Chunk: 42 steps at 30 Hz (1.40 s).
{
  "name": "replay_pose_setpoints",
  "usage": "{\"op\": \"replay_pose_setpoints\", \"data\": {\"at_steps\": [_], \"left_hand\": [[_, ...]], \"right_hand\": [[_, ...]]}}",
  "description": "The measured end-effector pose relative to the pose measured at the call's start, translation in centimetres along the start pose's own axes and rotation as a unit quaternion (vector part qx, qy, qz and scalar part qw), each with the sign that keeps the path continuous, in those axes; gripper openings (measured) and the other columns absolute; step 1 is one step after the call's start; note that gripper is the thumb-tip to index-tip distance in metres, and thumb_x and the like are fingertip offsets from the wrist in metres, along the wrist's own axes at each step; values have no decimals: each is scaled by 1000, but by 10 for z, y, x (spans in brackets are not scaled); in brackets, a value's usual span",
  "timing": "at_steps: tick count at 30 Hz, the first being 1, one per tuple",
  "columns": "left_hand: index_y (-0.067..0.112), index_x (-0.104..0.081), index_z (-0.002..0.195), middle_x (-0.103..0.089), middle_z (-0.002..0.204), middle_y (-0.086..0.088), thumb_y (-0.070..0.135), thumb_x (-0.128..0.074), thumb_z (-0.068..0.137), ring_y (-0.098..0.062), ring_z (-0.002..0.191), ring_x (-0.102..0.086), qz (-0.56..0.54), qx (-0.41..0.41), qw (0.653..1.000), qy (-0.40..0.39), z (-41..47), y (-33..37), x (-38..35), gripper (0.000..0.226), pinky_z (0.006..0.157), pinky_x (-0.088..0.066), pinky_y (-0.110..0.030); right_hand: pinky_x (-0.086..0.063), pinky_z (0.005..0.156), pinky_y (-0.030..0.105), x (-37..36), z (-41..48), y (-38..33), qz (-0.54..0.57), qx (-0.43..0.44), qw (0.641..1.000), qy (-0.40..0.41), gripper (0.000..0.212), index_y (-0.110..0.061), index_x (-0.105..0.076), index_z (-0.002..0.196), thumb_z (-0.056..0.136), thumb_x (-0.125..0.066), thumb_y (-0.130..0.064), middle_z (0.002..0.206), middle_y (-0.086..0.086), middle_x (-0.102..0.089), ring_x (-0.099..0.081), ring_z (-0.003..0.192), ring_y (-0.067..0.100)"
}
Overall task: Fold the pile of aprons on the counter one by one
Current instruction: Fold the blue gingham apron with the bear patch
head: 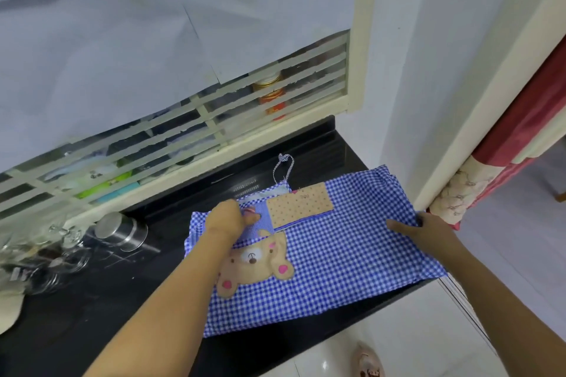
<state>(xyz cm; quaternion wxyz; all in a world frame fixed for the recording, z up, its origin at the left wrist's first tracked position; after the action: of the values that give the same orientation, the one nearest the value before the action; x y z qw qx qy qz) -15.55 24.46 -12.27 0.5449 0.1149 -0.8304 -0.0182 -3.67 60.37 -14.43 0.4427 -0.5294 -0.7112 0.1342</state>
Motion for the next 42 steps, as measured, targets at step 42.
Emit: {"op": "replay_pose_setpoints", "data": {"at_steps": [42], "left_hand": [[19, -49, 86, -50, 85, 7, 42, -57, 93, -15, 74, -52, -117, -152, 981, 20, 44, 51, -61, 26, 66, -35, -27]], "right_hand": [[-41, 69, 32, -2, 43, 15, -116, -34, 981, 153, 42, -5, -57, 89, 104, -29, -32, 89, 16, -63, -52, 71, 21]]}}
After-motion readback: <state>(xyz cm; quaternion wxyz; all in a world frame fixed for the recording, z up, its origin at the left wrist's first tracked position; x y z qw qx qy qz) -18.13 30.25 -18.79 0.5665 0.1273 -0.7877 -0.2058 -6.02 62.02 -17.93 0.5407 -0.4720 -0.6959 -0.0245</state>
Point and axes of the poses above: each hand's wrist, its own z-axis towards the middle knuckle, its own x-axis out of the back of the hand, y = z × x, the point moved 2 cm from there along z, towards the middle knuckle
